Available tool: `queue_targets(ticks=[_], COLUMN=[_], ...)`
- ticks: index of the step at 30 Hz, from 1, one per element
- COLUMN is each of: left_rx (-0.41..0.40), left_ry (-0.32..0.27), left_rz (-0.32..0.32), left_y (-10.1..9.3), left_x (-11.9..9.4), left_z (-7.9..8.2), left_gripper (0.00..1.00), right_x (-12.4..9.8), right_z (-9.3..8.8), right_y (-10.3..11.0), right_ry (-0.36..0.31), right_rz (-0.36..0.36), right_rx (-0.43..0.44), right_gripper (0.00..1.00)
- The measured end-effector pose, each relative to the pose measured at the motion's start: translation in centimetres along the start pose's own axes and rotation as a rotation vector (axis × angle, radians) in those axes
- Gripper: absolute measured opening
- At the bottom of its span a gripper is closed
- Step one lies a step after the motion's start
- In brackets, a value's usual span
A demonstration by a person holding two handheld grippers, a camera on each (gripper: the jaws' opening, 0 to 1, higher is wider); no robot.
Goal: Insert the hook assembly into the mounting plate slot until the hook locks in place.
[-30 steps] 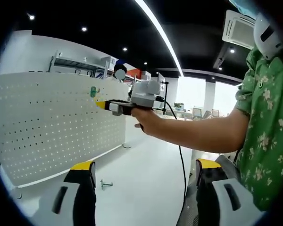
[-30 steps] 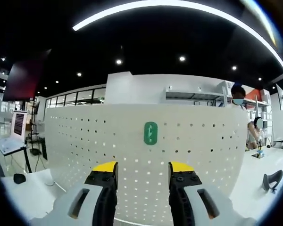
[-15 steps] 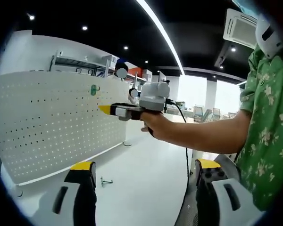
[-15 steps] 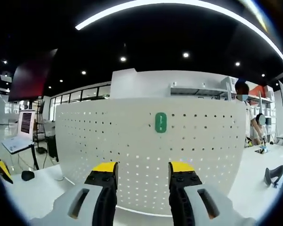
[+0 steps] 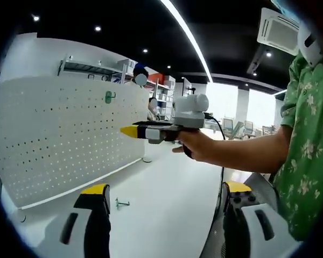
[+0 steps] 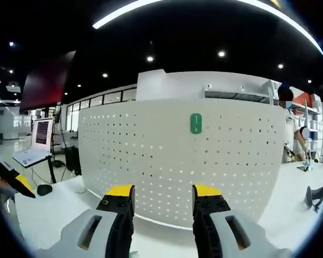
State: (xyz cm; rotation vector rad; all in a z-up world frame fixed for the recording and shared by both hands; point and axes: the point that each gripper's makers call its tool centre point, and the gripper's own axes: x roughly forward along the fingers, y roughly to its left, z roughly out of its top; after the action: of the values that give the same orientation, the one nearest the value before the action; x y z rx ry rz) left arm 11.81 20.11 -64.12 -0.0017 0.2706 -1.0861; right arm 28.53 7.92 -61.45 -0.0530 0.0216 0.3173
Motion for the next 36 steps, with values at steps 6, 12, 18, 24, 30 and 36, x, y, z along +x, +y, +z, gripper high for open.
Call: queue_targets(ticks=[6, 12, 18, 24, 30, 36], left_rx=[-0.005, -0.015, -0.024, -0.026, -0.025, -0.027], left_ry=[0.016, 0.038, 0.052, 0.065, 0.089, 0.13], left_rz=[0.002, 0.005, 0.004, 0.002, 0.005, 0.018], left_y=[0.4, 0.7, 0.8, 1.0, 1.5, 2.6], left_x=[0.4, 0.8, 1.3, 1.9, 2.5, 3.5], left_z=[-0.6, -1.4, -1.9, -2.2, -2.6, -3.5], left_gripper=[0.88, 0.87, 0.87, 0.87, 0.87, 0.86], right_x=[-1.3, -3.0, -4.6, -5.9, -6.7, -7.2], right_z=[-1.1, -3.0, -5.1, -6.1, -7.0, -7.6], right_y=[0.3, 0.9, 1.0, 1.3, 1.2, 1.1], right_ry=[0.035, 0.091, 0.153, 0.194, 0.23, 0.248], right_rz=[0.034, 0.076, 0.093, 0.117, 0.136, 0.145], right_rx=[0.007, 0.002, 0.019, 0.02, 0.027, 0.029], right_gripper=[0.43, 0.43, 0.43, 0.44, 0.44, 0.44])
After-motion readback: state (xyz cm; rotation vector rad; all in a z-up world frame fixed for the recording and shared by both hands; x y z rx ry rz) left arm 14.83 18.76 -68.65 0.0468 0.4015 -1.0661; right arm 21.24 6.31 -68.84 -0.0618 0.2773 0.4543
